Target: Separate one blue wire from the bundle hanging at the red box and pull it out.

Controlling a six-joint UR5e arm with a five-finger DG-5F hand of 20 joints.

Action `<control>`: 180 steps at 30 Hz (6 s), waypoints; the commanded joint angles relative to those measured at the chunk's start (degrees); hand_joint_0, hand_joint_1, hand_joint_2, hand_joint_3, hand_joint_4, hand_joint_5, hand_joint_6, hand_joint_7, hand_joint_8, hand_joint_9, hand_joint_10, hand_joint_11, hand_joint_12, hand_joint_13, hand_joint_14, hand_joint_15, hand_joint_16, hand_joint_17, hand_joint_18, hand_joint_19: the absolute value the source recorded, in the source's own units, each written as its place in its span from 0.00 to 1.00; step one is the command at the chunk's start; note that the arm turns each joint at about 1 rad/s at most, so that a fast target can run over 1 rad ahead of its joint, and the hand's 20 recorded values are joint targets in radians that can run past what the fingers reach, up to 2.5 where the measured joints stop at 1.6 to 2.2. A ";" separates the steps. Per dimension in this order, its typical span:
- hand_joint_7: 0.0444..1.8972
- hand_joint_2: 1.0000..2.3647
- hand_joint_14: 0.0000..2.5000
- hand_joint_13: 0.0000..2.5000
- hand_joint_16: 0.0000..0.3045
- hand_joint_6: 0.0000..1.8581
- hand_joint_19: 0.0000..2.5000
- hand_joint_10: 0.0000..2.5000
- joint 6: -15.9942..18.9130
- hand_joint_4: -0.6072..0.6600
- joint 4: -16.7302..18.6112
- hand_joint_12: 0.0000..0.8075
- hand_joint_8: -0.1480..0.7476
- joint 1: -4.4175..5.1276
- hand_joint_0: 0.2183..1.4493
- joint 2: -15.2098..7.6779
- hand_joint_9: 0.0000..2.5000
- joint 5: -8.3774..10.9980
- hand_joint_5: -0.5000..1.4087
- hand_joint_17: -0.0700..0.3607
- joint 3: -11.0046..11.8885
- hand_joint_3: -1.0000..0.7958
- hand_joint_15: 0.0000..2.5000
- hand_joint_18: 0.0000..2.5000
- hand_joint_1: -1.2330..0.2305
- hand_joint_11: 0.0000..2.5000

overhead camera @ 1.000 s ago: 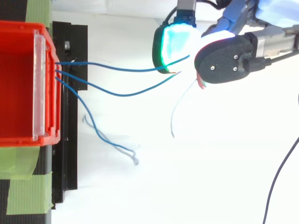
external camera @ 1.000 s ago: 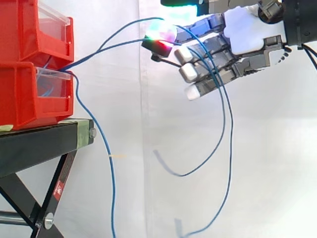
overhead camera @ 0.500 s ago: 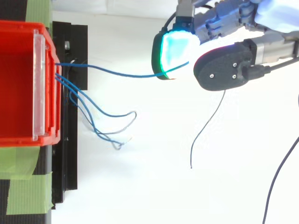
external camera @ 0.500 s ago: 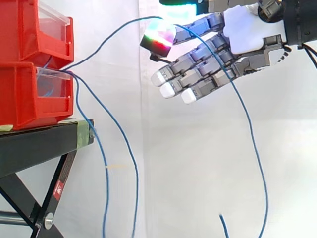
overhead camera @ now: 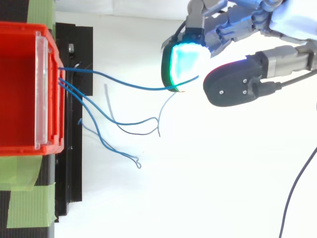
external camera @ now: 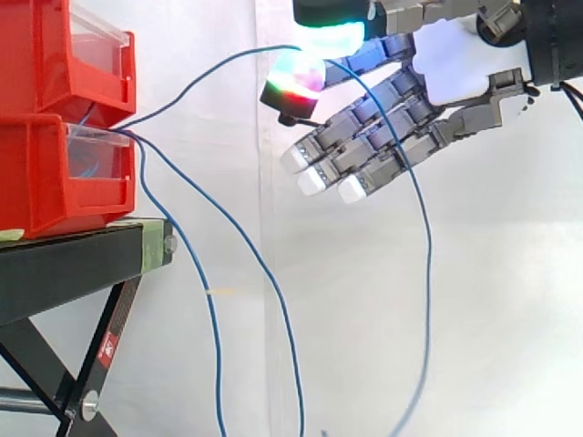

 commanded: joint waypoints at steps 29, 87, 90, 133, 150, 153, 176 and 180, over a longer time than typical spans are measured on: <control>0.57 0.25 0.00 0.17 0.23 0.46 0.12 0.00 -1.81 0.34 1.86 0.62 0.56 3.35 0.23 0.03 0.22 -0.23 0.21 0.53 -9.67 0.53 0.15 0.25 0.34 0.09; 0.56 0.24 0.00 0.15 0.23 0.46 0.11 0.00 -2.34 0.34 10.21 0.60 0.55 4.49 0.23 0.03 0.23 0.13 0.21 0.53 -15.56 0.53 0.13 0.21 0.34 0.10; 0.56 0.26 0.00 0.14 0.24 0.46 0.10 0.00 -2.34 0.34 10.21 0.60 0.55 4.49 0.23 0.03 0.23 0.13 0.21 0.54 -15.56 0.53 0.13 0.20 0.34 0.10; 0.56 0.52 0.00 0.20 0.24 0.46 0.05 0.00 -2.43 0.32 10.21 0.63 0.59 4.58 0.17 0.03 0.35 0.13 0.23 0.55 -15.56 0.49 0.14 0.17 0.39 0.15; 0.56 0.50 0.00 0.21 0.24 0.46 0.06 0.00 -2.43 0.33 10.21 0.63 0.58 4.58 0.18 0.03 0.35 0.13 0.23 0.55 -15.56 0.49 0.14 0.17 0.38 0.14; 0.57 0.50 0.00 0.21 0.24 0.46 0.05 0.00 -2.43 0.33 10.21 0.63 0.59 4.58 0.18 0.03 0.35 0.13 0.22 0.55 -15.56 0.49 0.14 0.17 0.38 0.15; 0.56 0.48 0.00 0.21 0.24 0.46 0.06 0.00 -2.34 0.33 10.21 0.63 0.58 4.58 0.18 0.03 0.34 0.21 0.22 0.55 -15.47 0.50 0.14 0.18 0.38 0.14; 0.56 0.48 0.00 0.21 0.24 0.46 0.06 0.00 -2.34 0.33 10.21 0.63 0.59 4.58 0.18 0.03 0.34 0.21 0.22 0.55 -15.56 0.49 0.14 0.18 0.38 0.14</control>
